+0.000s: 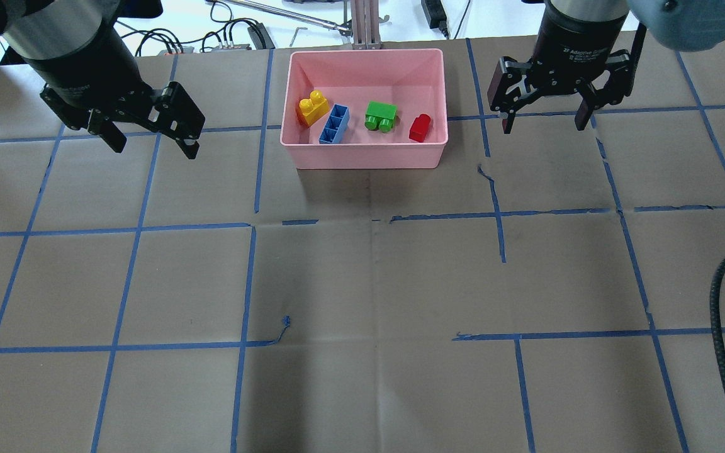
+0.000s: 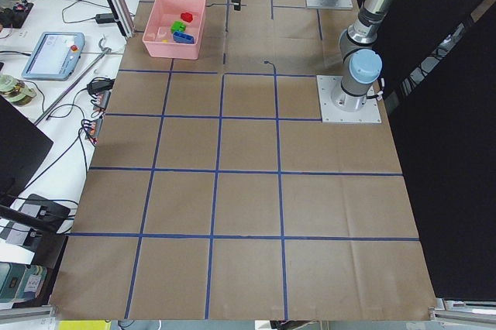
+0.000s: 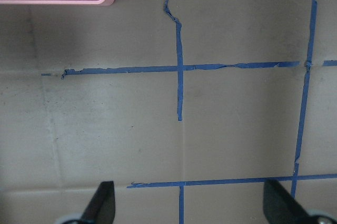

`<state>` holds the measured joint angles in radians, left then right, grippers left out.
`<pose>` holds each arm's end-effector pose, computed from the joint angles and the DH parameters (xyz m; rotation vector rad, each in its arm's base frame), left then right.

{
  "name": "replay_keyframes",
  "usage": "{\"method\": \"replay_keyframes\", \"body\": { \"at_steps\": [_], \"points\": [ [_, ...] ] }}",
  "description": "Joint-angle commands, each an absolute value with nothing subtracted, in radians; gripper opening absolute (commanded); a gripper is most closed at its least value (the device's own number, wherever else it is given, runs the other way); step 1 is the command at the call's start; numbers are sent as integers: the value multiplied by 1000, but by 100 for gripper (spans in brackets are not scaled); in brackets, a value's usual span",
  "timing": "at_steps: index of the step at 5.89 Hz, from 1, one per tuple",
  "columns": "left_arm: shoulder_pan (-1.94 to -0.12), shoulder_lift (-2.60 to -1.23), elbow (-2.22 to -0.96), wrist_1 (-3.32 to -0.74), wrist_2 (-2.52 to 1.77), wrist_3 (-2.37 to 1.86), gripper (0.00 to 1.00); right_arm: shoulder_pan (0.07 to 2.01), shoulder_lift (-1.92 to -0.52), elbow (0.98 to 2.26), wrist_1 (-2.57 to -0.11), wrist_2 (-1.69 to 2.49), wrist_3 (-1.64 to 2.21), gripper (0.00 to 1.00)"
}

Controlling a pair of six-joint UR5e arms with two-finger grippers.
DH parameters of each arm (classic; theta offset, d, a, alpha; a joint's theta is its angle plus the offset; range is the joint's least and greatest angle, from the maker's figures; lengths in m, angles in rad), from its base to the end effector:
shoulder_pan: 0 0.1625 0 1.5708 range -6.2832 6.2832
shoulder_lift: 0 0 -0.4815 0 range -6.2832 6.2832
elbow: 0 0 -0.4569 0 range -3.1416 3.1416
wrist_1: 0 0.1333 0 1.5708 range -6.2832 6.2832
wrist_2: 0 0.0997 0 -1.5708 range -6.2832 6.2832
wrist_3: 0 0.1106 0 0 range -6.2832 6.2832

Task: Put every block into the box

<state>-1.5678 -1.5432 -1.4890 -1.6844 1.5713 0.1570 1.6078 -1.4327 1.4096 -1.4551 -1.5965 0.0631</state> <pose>-0.1316 -0.5405 0.5827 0.2417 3.1321 0.0067 0.1530 -0.6069 0.5307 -0.0387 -3.1078 -0.1418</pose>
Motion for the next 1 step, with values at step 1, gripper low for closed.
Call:
{"method": "replay_keyframes", "body": {
  "at_steps": [1],
  "points": [
    [-1569,-1542,-1489,-1684,1572,156,99,1608,-1433,1410,-1456,-1592,63,100]
  ]
}}
